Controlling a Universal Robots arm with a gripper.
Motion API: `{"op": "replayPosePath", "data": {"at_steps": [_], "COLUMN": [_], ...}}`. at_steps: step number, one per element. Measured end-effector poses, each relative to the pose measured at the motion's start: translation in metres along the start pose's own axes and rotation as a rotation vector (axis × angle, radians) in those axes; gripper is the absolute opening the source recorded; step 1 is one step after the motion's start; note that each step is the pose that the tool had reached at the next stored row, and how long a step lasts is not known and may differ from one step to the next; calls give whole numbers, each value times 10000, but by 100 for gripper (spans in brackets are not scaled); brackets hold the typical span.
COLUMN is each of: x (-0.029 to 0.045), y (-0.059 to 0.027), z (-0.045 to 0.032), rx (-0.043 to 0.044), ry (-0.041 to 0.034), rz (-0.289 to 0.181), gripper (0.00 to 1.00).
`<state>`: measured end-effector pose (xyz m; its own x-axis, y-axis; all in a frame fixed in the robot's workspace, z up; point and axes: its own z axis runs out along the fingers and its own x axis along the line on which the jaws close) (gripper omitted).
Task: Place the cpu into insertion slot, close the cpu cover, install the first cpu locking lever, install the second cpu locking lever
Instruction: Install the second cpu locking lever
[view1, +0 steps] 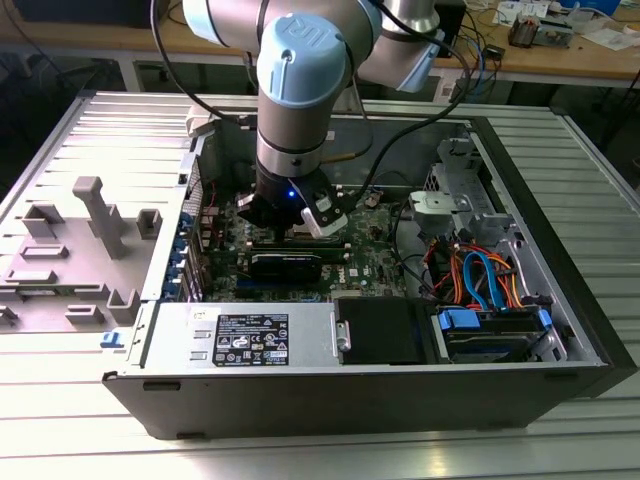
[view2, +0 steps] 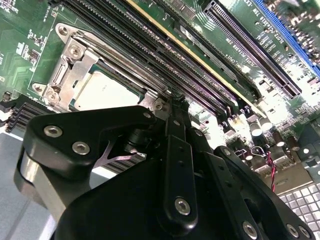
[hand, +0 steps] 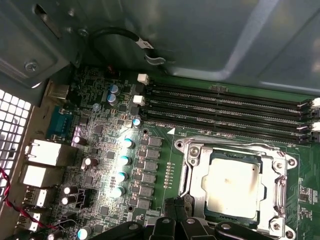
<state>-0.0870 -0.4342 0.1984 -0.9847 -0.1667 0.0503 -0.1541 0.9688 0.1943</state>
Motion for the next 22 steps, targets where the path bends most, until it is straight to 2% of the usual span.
{"op": "replayPosePath", "data": {"at_steps": [3, 15, 17, 20, 22], "x": [0, 0, -1, -3, -2], "y": [3, 7, 11, 10, 13], "z": [5, 4, 9, 9, -6], "rx": [31, 33, 132, 360, 418], "ry": [5, 11, 20, 56, 62], "rz": [2, -5, 7, 21, 26], "gripper": [11, 11, 11, 11, 11]}}
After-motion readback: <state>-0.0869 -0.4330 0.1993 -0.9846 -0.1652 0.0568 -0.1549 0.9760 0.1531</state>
